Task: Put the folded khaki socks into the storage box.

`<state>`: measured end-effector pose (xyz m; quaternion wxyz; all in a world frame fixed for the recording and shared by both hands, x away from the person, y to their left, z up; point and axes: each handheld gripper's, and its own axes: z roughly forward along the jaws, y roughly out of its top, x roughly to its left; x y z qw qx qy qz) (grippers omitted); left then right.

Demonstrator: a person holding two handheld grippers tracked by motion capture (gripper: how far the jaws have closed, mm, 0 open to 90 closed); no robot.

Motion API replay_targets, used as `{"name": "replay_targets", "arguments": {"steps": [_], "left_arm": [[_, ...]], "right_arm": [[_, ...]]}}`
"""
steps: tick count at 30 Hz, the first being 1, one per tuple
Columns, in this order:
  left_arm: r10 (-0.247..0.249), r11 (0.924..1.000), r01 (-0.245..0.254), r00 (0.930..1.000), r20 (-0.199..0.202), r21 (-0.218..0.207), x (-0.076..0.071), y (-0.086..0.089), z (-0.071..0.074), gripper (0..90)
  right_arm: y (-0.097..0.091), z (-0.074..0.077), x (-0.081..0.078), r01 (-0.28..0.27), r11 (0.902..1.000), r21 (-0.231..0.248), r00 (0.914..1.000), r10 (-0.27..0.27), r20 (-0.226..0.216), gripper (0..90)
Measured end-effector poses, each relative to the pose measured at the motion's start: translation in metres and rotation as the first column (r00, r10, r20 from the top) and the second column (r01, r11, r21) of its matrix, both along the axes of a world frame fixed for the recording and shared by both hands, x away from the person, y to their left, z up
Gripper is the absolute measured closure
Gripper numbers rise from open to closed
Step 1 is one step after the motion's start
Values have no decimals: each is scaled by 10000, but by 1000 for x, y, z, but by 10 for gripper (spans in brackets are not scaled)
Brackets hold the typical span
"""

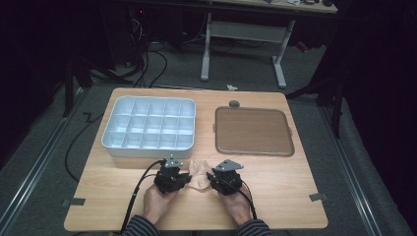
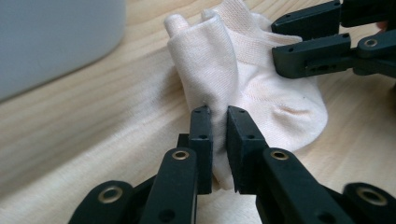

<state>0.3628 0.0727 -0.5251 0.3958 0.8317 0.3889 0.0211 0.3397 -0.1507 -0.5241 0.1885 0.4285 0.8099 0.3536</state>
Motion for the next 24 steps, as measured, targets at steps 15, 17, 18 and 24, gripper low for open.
{"name": "replay_targets", "arguments": {"steps": [15,17,18,24], "left_arm": [[880,9961,-877,9951,441,-99,20,3,22,505],[927,9957,-923,9943,533,-88,24,0,24,504],[1006,9948,-996,9934,554,-204,26,-1,23,505],[1112,9938,-1108,9911,730,-90,31,-8,12,518]], "right_arm": [[-5,20,-12,-236,9942,1053,9977,167,661,784],[-2,23,-13,-429,9931,1093,9969,354,696,808],[0,24,-13,-515,9926,1099,9966,441,692,816],[13,19,-14,-897,9914,957,9954,861,415,835]]}}
